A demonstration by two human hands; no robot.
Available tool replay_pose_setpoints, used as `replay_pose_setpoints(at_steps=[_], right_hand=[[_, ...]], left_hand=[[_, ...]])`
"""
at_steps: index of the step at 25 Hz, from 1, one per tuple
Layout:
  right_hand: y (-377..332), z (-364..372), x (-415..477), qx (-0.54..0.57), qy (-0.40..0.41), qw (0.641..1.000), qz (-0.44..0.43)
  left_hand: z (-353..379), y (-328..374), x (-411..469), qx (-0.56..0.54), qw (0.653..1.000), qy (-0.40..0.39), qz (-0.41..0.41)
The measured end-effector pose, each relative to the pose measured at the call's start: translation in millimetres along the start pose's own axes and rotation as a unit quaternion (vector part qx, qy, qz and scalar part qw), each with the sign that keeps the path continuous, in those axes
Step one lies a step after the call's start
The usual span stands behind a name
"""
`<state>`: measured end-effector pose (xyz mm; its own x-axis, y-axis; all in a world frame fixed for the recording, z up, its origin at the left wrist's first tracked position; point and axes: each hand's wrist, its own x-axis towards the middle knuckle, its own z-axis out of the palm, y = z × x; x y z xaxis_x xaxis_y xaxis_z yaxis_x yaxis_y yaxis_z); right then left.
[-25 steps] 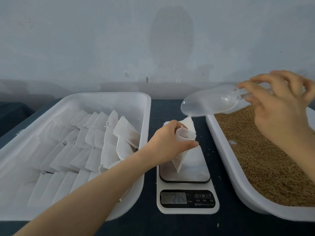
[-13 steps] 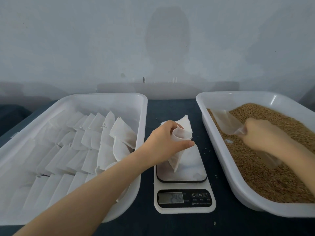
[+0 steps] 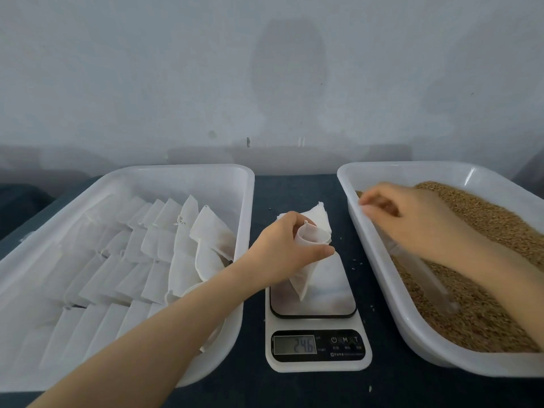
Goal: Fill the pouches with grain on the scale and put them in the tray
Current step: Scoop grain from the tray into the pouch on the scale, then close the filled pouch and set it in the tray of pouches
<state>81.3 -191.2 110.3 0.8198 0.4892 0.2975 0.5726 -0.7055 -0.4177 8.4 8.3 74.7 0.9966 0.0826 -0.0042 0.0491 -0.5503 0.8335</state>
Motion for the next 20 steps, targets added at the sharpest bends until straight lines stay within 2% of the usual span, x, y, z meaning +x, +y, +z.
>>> replay_pose_setpoints(at_steps=[3, 5, 7, 9, 12, 14, 20], right_hand=[[-29.3, 16.2, -6.7, 0.032, -0.188, 0.98, -0.061], [-35.2, 27.9, -8.0, 0.021, -0.242, 0.968, -0.07], [-35.3, 32.9, -7.0, 0.025, -0.213, 0.974, -0.069], [-32.0, 36.8, -5.0, 0.043, -0.144, 0.986, -0.069], [-23.1, 40.3, -2.4, 0.11, -0.077, 0.99, -0.045], [-18.6, 41.4, -2.6, 0.108, -0.049, 0.993, -0.03], [-15.7, 43.6, -0.2, 0.116, 0.037, 0.991, -0.057]], left_hand=[[-0.2, -1.6, -0.1, -0.011, 1.0, -0.002, 0.008], [-1.6, -3.4, 0.4, -0.032, 0.999, -0.042, 0.009], [-4.8, -4.6, 2.7, -0.093, 0.994, -0.061, -0.002], [-9.0, -6.3, 5.3, -0.136, 0.99, -0.029, -0.011], [-8.3, -10.2, 6.0, -0.06, 0.997, 0.037, 0.018], [-7.3, -11.3, 5.1, -0.02, 0.998, 0.054, 0.035], [-15.8, -13.8, 4.0, 0.059, 0.991, 0.102, 0.055]])
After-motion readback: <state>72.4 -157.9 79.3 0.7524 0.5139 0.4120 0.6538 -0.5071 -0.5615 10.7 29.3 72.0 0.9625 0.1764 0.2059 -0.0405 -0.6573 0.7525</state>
